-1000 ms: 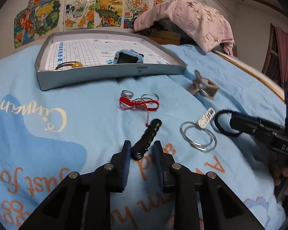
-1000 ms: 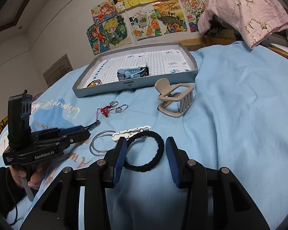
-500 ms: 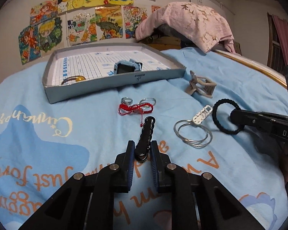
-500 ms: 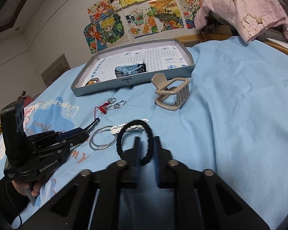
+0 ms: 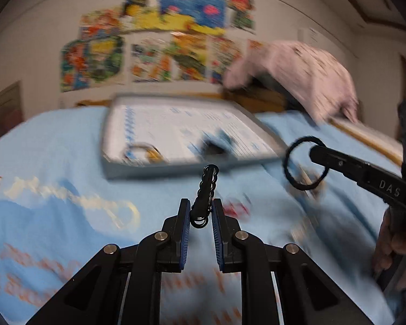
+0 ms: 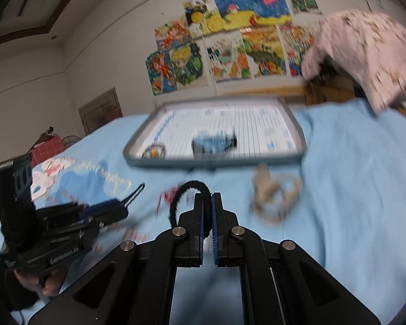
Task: Organize jewelry
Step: 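Lower the bracelet and hair tie into the gray tray while both tools open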
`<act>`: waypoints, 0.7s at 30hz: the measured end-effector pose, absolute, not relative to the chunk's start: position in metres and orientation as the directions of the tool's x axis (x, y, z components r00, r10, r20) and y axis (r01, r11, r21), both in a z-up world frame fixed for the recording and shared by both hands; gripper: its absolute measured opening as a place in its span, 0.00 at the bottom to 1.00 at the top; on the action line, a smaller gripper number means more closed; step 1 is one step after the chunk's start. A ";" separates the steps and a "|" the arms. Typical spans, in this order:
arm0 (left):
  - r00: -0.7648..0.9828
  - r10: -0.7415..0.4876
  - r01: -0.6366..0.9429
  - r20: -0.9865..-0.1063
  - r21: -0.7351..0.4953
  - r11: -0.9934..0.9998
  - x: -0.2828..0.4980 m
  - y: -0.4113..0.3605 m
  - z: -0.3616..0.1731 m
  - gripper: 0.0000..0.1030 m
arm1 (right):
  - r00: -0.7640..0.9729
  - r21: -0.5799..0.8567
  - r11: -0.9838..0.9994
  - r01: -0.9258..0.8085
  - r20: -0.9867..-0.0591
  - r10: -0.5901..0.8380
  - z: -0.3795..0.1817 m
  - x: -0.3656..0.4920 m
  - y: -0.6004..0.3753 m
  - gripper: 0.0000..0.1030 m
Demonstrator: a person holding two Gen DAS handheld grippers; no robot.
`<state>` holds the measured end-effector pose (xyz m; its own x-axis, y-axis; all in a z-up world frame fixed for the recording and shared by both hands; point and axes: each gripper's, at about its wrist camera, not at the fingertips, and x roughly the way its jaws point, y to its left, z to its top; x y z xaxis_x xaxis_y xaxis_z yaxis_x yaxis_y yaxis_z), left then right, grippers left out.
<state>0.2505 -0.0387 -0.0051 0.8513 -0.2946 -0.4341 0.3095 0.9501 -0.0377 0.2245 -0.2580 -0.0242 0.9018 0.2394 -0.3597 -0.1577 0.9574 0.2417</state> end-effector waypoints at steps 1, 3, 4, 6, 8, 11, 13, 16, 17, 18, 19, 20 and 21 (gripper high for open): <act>0.867 -0.268 0.274 -0.419 -0.047 0.961 0.261 -0.037 0.003 0.15 | 0.908 0.239 0.957 -0.162 -0.343 0.239 -0.017 0.234 -0.258 0.05; 0.887 -0.225 0.222 -0.403 -0.055 0.974 0.283 -0.036 0.012 0.15 | 0.928 0.224 0.963 -0.152 -0.302 0.217 -0.001 0.258 -0.258 0.05; 0.892 -0.204 0.197 -0.404 -0.059 0.979 0.299 -0.037 0.016 0.15 | 0.937 0.225 0.964 -0.141 -0.284 0.204 0.005 0.270 -0.259 0.05; 0.892 -0.185 0.175 -0.413 -0.063 0.983 0.323 -0.039 0.017 0.15 | 0.945 0.240 0.964 -0.113 -0.275 0.179 0.011 0.292 -0.262 0.05; 0.889 -0.187 0.174 -0.418 -0.069 0.982 0.345 -0.042 0.014 0.15 | 0.944 0.256 0.964 -0.070 -0.296 0.147 0.011 0.323 -0.264 0.05; 0.882 -0.200 0.182 -0.426 -0.081 0.980 0.366 -0.047 0.004 0.15 | 0.931 0.264 0.965 0.000 -0.353 0.096 0.001 0.358 -0.265 0.05; 0.869 -0.216 0.193 -0.445 -0.097 0.976 0.375 -0.047 -0.008 0.15 | 0.921 0.258 0.965 0.056 -0.386 0.049 -0.009 0.373 -0.266 0.05; 0.861 -0.242 0.209 -0.447 -0.123 0.970 0.379 -0.044 -0.022 0.15 | 0.909 0.257 0.963 0.084 -0.415 0.031 -0.028 0.383 -0.263 0.05; 0.860 -0.252 0.216 -0.445 -0.130 0.968 0.378 -0.042 -0.023 0.15 | 0.907 0.257 0.962 0.090 -0.421 0.027 -0.033 0.384 -0.263 0.05; 0.859 -0.263 0.225 -0.440 -0.139 0.964 0.378 -0.041 -0.025 0.15 | 0.907 0.262 0.961 0.089 -0.420 0.031 -0.038 0.386 -0.262 0.05; 0.858 -0.271 0.230 -0.437 -0.144 0.962 0.377 -0.040 -0.025 0.15 | 0.907 0.264 0.960 0.088 -0.420 0.032 -0.041 0.387 -0.263 0.05; 0.857 -0.271 0.231 -0.437 -0.143 0.962 0.376 -0.041 -0.026 0.15 | 0.907 0.263 0.961 0.089 -0.421 0.031 -0.044 0.388 -0.262 0.05; 0.858 -0.267 0.229 -0.438 -0.138 0.964 0.376 -0.042 -0.027 0.15 | 0.907 0.262 0.961 0.085 -0.420 0.035 -0.046 0.389 -0.261 0.05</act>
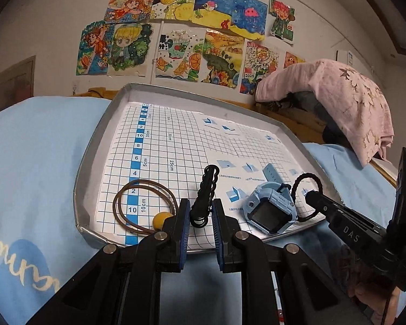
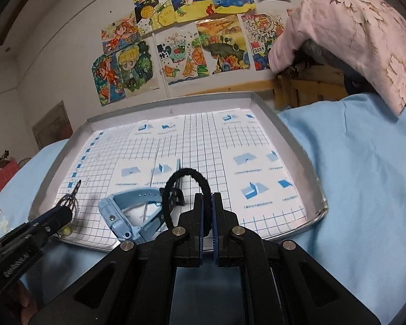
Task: Organize jewelry
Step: 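Lower the bracelet and hair tie into the gray tray while both tools open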
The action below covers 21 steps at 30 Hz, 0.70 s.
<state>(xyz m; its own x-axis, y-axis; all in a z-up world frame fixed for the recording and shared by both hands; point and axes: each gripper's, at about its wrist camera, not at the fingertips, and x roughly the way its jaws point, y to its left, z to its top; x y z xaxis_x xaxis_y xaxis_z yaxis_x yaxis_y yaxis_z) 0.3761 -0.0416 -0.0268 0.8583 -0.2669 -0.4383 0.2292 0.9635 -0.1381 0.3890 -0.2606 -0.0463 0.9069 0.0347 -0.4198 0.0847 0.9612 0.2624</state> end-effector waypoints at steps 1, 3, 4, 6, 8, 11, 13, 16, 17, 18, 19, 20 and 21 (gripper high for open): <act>0.861 -0.263 0.227 -0.437 -0.133 0.965 0.376 -0.043 -0.027 0.15 | 0.908 0.261 0.962 0.080 -0.418 0.038 -0.048 0.390 -0.261 0.06; 0.861 -0.258 0.223 -0.439 -0.129 0.966 0.375 -0.044 -0.027 0.15 | 0.912 0.263 0.962 0.071 -0.408 0.044 -0.050 0.388 -0.261 0.08; 0.860 -0.260 0.224 -0.438 -0.133 0.966 0.375 -0.043 -0.027 0.15 | 0.914 0.267 0.961 0.070 -0.403 0.045 -0.051 0.388 -0.263 0.10; 0.860 -0.265 0.225 -0.436 -0.143 0.964 0.376 -0.041 -0.027 0.16 | 0.922 0.288 0.955 0.068 -0.384 0.050 -0.052 0.385 -0.267 0.27; 0.862 -0.275 0.229 -0.427 -0.157 0.961 0.373 -0.039 -0.027 0.23 | 0.932 0.304 0.950 0.066 -0.360 0.051 -0.052 0.381 -0.272 0.36; 0.879 -0.276 0.228 -0.389 -0.167 0.959 0.364 -0.035 -0.025 0.58 | 0.944 0.322 0.945 0.061 -0.327 0.051 -0.050 0.375 -0.278 0.36; 0.901 -0.256 0.210 -0.351 -0.164 0.964 0.355 -0.033 -0.021 0.75 | 0.951 0.333 0.941 0.058 -0.305 0.049 -0.050 0.371 -0.281 0.40; 0.916 -0.243 0.196 -0.318 -0.173 0.965 0.345 -0.028 -0.015 0.79 | 0.964 0.343 0.938 0.057 -0.264 0.038 -0.048 0.359 -0.286 0.51; 0.920 -0.236 0.188 -0.313 -0.178 0.966 0.342 -0.027 -0.013 0.82 | 0.967 0.344 0.937 0.055 -0.251 0.035 -0.047 0.354 -0.287 0.53; 0.925 -0.228 0.178 -0.303 -0.182 0.967 0.337 -0.025 -0.010 0.92 | 0.971 0.343 0.938 0.058 -0.238 0.027 -0.045 0.349 -0.289 0.56; 0.934 -0.216 0.167 -0.285 -0.186 0.968 0.331 -0.023 -0.007 0.98 | 0.973 0.341 0.938 0.058 -0.229 0.023 -0.043 0.344 -0.290 0.58; 0.940 -0.208 0.161 -0.269 -0.187 0.969 0.326 -0.022 -0.004 1.00 | 0.975 0.336 0.940 0.058 -0.220 0.019 -0.040 0.339 -0.290 0.62; 0.949 -0.202 0.158 -0.244 -0.186 0.970 0.318 -0.021 0.000 1.00 | 0.977 0.328 0.943 0.058 -0.211 0.013 -0.037 0.333 -0.290 0.67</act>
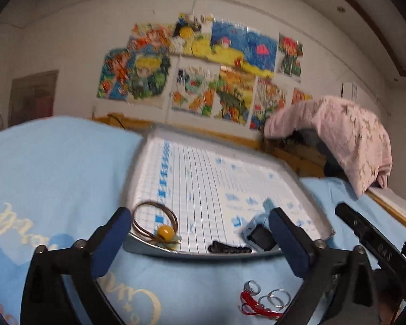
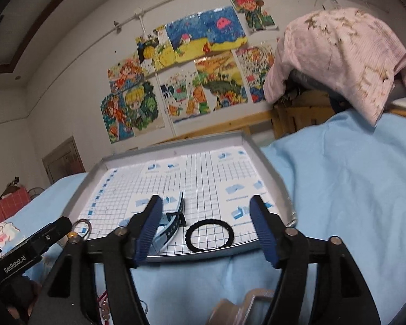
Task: Organize jewelry
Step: 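Lower the bracelet and hair tie into the gray tray while both tools open, then withdraw both open tools from the tray toward the remaining jewelry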
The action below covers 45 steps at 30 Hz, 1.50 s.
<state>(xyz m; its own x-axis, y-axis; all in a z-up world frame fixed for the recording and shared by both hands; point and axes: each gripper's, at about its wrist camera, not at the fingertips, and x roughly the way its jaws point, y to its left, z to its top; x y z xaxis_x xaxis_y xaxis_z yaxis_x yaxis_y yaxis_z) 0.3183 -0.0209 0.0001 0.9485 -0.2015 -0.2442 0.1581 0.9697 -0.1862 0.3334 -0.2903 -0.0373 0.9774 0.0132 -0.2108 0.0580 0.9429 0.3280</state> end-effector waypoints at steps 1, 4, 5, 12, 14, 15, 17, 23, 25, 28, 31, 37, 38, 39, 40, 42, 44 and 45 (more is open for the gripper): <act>0.953 -0.195 0.155 -0.232 -0.180 0.971 0.313 -0.021 0.004 1.00 | 0.980 0.309 0.949 0.061 -0.201 0.002 -0.034 0.328 -0.289 0.71; 0.960 -0.170 0.142 -0.220 -0.139 0.980 0.293 -0.023 0.017 1.00 | 0.985 0.256 0.965 0.065 -0.170 -0.021 -0.020 0.309 -0.285 0.82; 0.963 -0.162 0.136 -0.215 -0.130 0.982 0.284 -0.024 0.020 1.00 | 0.987 0.240 0.969 0.063 -0.158 -0.025 -0.014 0.302 -0.283 0.85; 0.970 -0.129 0.101 -0.206 -0.139 0.985 0.220 -0.016 0.027 1.00 | 0.996 0.121 0.989 0.084 -0.025 -0.082 0.015 0.237 -0.264 0.92; 0.970 -0.126 0.097 -0.210 -0.142 0.985 0.201 -0.011 0.026 1.00 | 0.995 0.091 0.991 0.101 -0.009 -0.101 0.016 0.212 -0.257 0.96; 0.970 -0.123 0.096 -0.210 -0.135 0.986 0.190 -0.010 0.025 1.00 | 0.994 0.083 0.990 0.111 -0.008 -0.110 0.016 0.200 -0.256 0.97; 0.970 -0.117 0.096 -0.212 -0.105 0.990 0.168 -0.009 0.023 1.00 | 0.992 0.089 0.988 0.123 -0.021 -0.121 0.019 0.182 -0.255 0.97; 0.973 -0.105 0.096 -0.204 -0.053 0.994 0.117 -0.004 0.018 1.00 | 0.991 0.114 0.985 0.130 -0.029 -0.127 0.029 0.131 -0.259 0.97; 0.976 -0.097 0.089 -0.194 -0.052 0.995 0.101 0.000 0.018 1.00 | 0.992 0.102 0.987 0.125 -0.032 -0.123 0.028 0.114 -0.258 0.97; 0.978 -0.085 0.073 -0.190 -0.067 0.995 0.084 0.006 0.015 1.00 | 0.992 0.079 0.990 0.120 -0.051 -0.117 0.027 0.095 -0.255 0.97; 0.979 -0.071 0.054 -0.190 -0.091 0.994 0.075 0.013 0.008 1.00 | 0.992 0.060 0.992 0.110 -0.060 -0.107 0.025 0.073 -0.251 0.97; 0.969 -0.090 0.068 -0.228 -0.105 0.992 0.071 0.016 -0.005 1.00 | 0.986 0.043 0.993 0.113 -0.129 -0.106 0.012 0.045 -0.251 0.97; 0.967 -0.095 0.073 -0.237 -0.104 0.992 0.072 0.016 -0.006 1.00 | 0.983 0.045 0.992 0.120 -0.145 -0.112 0.011 0.043 -0.251 0.97; 0.964 -0.101 0.078 -0.246 -0.103 0.992 0.073 0.015 -0.009 1.00 | 0.980 0.049 0.991 0.126 -0.161 -0.117 0.008 0.039 -0.252 0.97; 0.960 -0.105 0.081 -0.259 -0.101 0.992 0.075 0.015 -0.011 1.00 | 0.977 0.057 0.990 0.131 -0.177 -0.119 0.006 0.037 -0.255 0.97; 0.954 -0.104 0.079 -0.282 -0.097 0.992 0.078 0.013 -0.015 1.00 | 0.971 0.076 0.987 0.142 -0.202 -0.125 0.003 0.038 -0.261 0.97; 0.948 -0.104 0.078 -0.301 -0.097 0.992 0.081 0.012 -0.018 1.00 | 0.969 0.087 0.985 0.146 -0.215 -0.125 0.001 0.042 -0.265 0.97; 0.945 -0.105 0.077 -0.309 -0.099 0.992 0.082 0.013 -0.019 1.00 | 0.967 0.092 0.985 0.146 -0.222 -0.122 -0.001 0.045 -0.267 0.97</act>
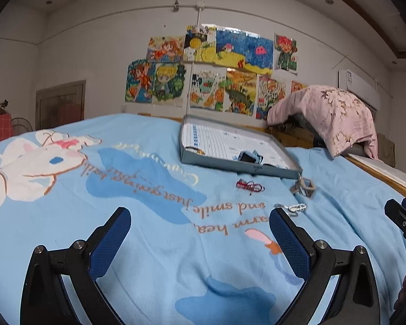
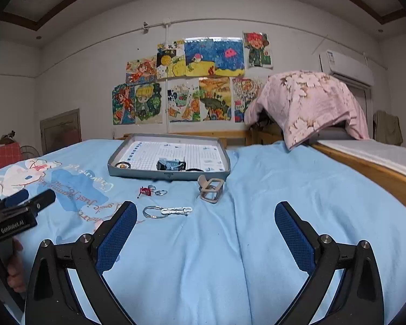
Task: Organize jewelry
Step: 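Withdraw both open tools from the tray toward the remaining jewelry, then grasp the red string with rings with the left tool while the right tool grasps the beige claw clip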
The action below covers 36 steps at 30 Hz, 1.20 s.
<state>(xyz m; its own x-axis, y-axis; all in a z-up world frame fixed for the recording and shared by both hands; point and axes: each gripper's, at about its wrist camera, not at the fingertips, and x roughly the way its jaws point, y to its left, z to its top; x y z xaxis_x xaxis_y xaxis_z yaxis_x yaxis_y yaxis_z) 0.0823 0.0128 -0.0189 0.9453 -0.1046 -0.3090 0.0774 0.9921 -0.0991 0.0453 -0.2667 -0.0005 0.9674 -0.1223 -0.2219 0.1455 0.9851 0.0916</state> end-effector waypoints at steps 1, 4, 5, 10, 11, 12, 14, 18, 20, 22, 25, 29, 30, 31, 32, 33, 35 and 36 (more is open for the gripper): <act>0.944 -0.105 0.077 -0.313 -0.102 0.992 0.083 0.013 -0.019 1.00 | 0.966 0.093 0.985 0.146 -0.227 -0.121 -0.002 0.047 -0.268 0.97; 0.939 -0.115 0.085 -0.325 -0.104 0.991 0.086 0.012 -0.017 1.00 | 0.965 0.106 0.984 0.142 -0.238 -0.113 -0.003 0.050 -0.270 0.97; 0.936 -0.119 0.090 -0.332 -0.101 0.991 0.088 0.011 -0.015 1.00 | 0.964 0.110 0.984 0.138 -0.241 -0.109 -0.002 0.052 -0.270 0.97; 0.916 -0.186 0.158 -0.355 -0.108 0.982 0.112 0.003 -0.002 1.00 | 0.962 0.114 0.985 0.133 -0.252 -0.101 0.010 0.070 -0.282 0.97; 0.912 -0.193 0.166 -0.363 -0.106 0.980 0.120 0.001 0.000 1.00 | 0.963 0.108 0.985 0.137 -0.247 -0.107 0.013 0.074 -0.283 0.97; 0.907 -0.199 0.173 -0.371 -0.102 0.980 0.127 -0.002 0.002 1.00 | 0.965 0.097 0.986 0.138 -0.239 -0.112 0.016 0.078 -0.286 0.97; 0.896 -0.216 0.197 -0.388 -0.089 0.976 0.146 -0.010 0.006 1.00 | 0.966 0.065 0.989 0.135 -0.232 -0.117 0.022 0.090 -0.290 0.97; 0.873 -0.239 0.225 -0.426 -0.083 0.971 0.187 -0.028 0.009 1.00 | 0.968 -0.011 0.989 0.149 -0.204 -0.148 0.028 0.118 -0.298 0.97; 0.860 -0.252 0.225 -0.444 -0.114 0.968 0.204 -0.034 0.008 1.00 | 0.967 -0.008 0.988 0.153 -0.206 -0.151 0.028 0.136 -0.306 0.97; 0.854 -0.276 0.224 -0.442 -0.168 0.960 0.220 -0.039 0.008 1.00 | 0.961 0.047 0.987 0.156 -0.239 -0.140 0.020 0.160 -0.320 0.97; 0.848 -0.296 0.240 -0.439 -0.179 0.954 0.239 -0.051 0.006 1.00 | 0.957 0.162 0.976 0.143 -0.273 -0.095 0.004 0.183 -0.338 0.97; 0.827 -0.310 0.280 -0.470 -0.134 0.951 0.260 -0.072 -0.004 0.87 | 0.957 0.231 0.969 0.091 -0.288 -0.021 -0.009 0.213 -0.347 0.97; 0.817 -0.315 0.291 -0.483 -0.126 0.949 0.264 -0.077 -0.009 0.82 | 0.960 0.237 0.968 0.077 -0.281 -0.007 -0.009 0.220 -0.347 0.97; 0.810 -0.321 0.299 -0.491 -0.125 0.946 0.267 -0.079 -0.012 0.78 | 0.962 0.242 0.969 0.060 -0.273 0.009 -0.009 0.227 -0.347 0.97; 0.799 -0.328 0.309 -0.504 -0.125 0.943 0.270 -0.082 -0.017 0.76 | 0.963 0.244 0.969 0.047 -0.269 0.021 -0.011 0.232 -0.346 0.96; 0.791 -0.335 0.316 -0.512 -0.126 0.940 0.272 -0.084 -0.021 0.71 | 0.963 0.245 0.969 0.031 -0.267 0.036 -0.011 0.240 -0.344 0.94; 0.774 -0.354 0.339 -0.524 -0.129 0.932 0.274 -0.087 -0.028 0.63 | 0.959 0.251 0.968 0.004 -0.274 0.067 -0.016 0.255 -0.342 0.85; 0.768 -0.359 0.346 -0.530 -0.127 0.929 0.275 -0.089 -0.031 0.60 | 0.955 0.257 0.966 -0.008 -0.285 0.084 -0.018 0.262 -0.341 0.75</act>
